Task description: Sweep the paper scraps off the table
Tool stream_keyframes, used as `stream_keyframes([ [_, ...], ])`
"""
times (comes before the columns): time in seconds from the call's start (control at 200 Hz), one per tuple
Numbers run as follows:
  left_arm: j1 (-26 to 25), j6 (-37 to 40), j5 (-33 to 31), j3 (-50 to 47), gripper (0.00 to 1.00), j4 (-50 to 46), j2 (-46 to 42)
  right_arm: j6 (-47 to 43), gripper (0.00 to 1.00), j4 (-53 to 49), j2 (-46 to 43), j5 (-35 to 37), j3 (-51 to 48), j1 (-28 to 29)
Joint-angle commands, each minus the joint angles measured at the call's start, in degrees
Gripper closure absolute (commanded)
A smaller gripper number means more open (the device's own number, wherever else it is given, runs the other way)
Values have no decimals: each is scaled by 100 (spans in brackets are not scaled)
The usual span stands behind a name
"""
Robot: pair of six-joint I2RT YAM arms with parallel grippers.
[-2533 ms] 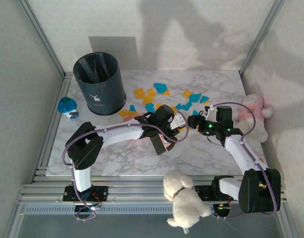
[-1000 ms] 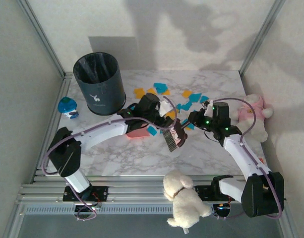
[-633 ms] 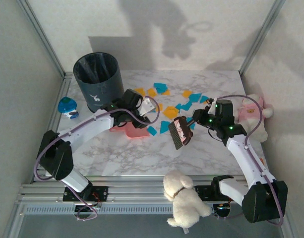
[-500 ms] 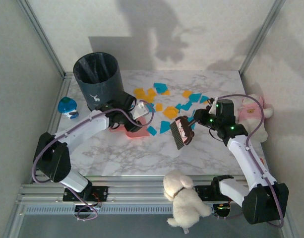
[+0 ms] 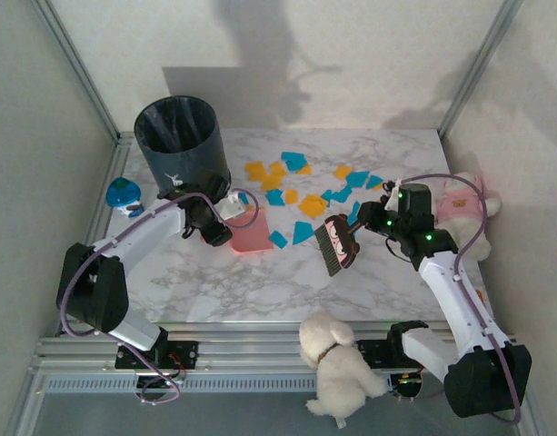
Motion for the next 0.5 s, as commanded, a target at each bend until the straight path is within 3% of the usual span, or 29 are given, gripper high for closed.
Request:
stream_keyframes([
  [0.0, 149, 370, -130, -118, 39, -229, 107, -85, 93, 6, -183, 111, 73, -33],
  [0.491, 298, 532, -172, 41, 40, -187, 1015, -94, 92, 21, -338, 136, -17, -42],
])
